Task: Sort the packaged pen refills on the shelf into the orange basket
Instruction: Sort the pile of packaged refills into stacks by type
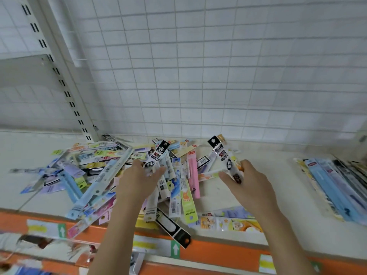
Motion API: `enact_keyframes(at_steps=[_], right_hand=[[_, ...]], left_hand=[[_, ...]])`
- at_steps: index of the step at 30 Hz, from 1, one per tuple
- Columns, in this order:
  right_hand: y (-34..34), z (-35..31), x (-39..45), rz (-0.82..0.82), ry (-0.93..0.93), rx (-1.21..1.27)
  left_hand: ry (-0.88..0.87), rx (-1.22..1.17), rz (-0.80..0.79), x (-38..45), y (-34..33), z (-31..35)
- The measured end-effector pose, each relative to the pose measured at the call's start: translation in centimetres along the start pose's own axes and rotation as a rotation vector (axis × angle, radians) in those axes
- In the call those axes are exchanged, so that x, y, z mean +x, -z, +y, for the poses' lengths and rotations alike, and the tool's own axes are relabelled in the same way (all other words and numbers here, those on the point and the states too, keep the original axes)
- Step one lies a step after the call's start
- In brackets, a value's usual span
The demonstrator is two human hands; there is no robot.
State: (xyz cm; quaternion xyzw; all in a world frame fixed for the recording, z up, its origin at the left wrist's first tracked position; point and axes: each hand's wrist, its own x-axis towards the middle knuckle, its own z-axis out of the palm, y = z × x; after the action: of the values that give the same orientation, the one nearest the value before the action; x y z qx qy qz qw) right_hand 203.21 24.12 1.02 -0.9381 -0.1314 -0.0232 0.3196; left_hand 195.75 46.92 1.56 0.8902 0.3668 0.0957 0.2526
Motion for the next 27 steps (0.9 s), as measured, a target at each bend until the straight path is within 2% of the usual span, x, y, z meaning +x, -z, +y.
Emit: enact_keyframes(at_steps=[2, 4, 7, 12, 15, 17, 24, 27], right_hand=[[-0.2, -0.1, 0.3, -0.001, 0.019, 0.010], [-0.5, -0.2, 0.5, 0.014, 0.039, 0.028], [-0.6, -0.5, 0.9, 0.052, 0.052, 0.008], [-0.8, -1.0, 1.9, 0.117, 0.127, -0.050], [-1.2, -1.3, 2.7, 0.055, 0.166, 0.068], [-1.5, -1.3, 3.1, 0.024, 0.166, 0.107], [-2.1, -1.2, 4.4, -0.023, 0.144, -0.046], [-2.2, -0.9, 4.5, -0.030, 0.140, -0.050]], left_hand=[[0.028, 0.092, -0.099, 0.1, -0.5, 0.3], [0.027, 0.092, -0.113, 0.2, -0.8, 0.5], [0.046, -0.054, -0.063, 0.7, -0.8, 0.5], [-0.025, -0.299, 0.043, 1.4, 0.6, 0.0], [-0.096, -0.436, 0.077, 2.5, 1.7, -0.1], [-0.073, -0.486, 0.091, 3.4, 2.3, 0.1], [-0.075, -0.312, -0.003, 5.8, 1.1, 1.6], [-0.052, -0.145, -0.021, 6.7, -0.5, 2.1]])
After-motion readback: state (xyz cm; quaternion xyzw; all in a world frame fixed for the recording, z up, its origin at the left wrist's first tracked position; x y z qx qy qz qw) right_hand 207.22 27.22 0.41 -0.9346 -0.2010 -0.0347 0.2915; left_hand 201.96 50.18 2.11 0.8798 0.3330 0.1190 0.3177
